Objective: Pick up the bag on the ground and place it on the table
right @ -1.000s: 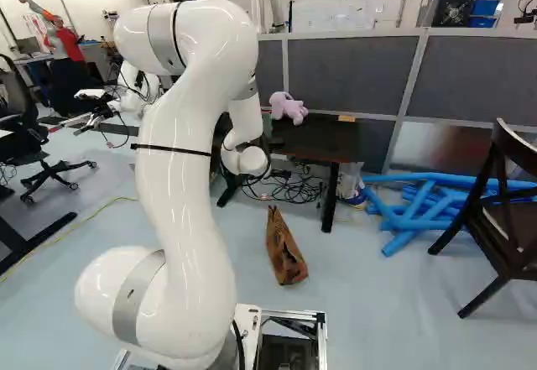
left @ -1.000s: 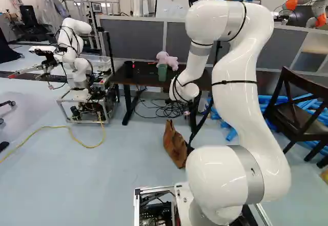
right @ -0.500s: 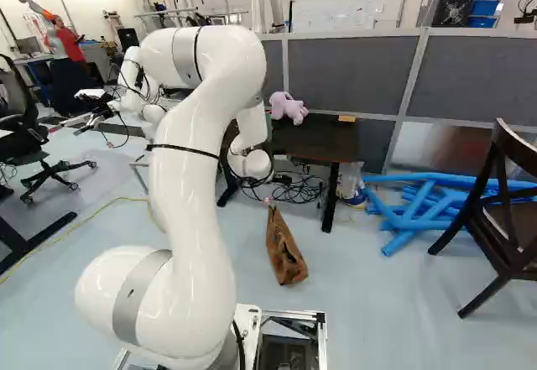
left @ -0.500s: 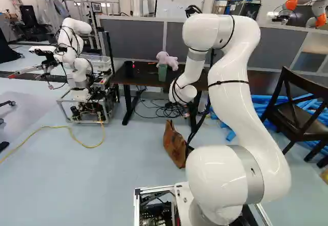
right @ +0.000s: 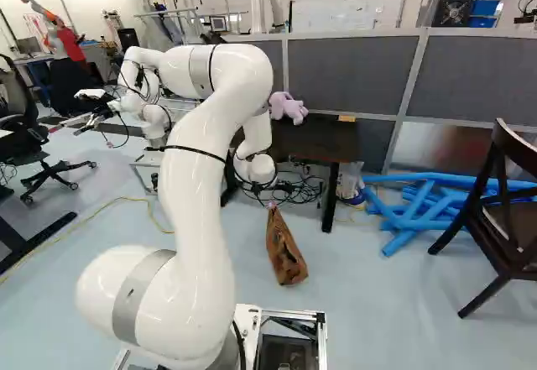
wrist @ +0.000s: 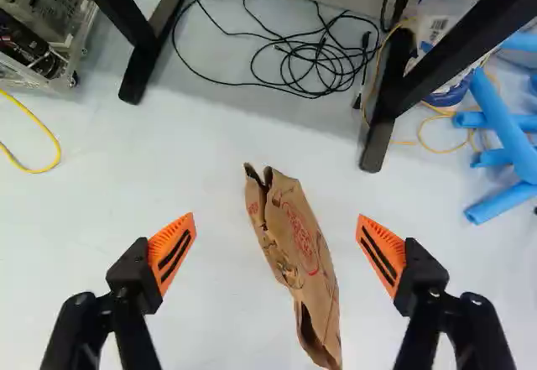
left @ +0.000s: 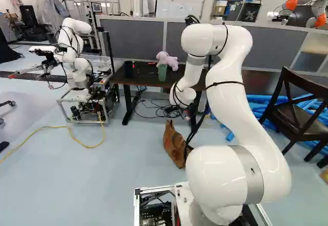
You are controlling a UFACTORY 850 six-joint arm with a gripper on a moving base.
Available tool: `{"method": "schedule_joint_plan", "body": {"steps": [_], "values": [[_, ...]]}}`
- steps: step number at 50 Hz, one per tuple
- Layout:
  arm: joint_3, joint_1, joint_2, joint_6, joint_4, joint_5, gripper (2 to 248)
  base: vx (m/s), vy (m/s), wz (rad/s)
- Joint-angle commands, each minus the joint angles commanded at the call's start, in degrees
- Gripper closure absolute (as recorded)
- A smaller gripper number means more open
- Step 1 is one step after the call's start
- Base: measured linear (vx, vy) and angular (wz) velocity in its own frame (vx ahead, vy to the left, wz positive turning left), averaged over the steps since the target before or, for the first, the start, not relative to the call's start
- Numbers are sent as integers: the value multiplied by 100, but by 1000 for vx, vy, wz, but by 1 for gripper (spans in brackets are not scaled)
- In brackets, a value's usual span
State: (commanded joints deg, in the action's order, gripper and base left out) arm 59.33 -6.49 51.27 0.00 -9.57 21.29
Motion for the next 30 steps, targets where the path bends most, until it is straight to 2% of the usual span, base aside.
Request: {"method": "schedule_joint_plan", "body": {"steps": [30], "values": [[596, -41, 707, 0, -132, -488, 3, 0, 0, 0]]}}
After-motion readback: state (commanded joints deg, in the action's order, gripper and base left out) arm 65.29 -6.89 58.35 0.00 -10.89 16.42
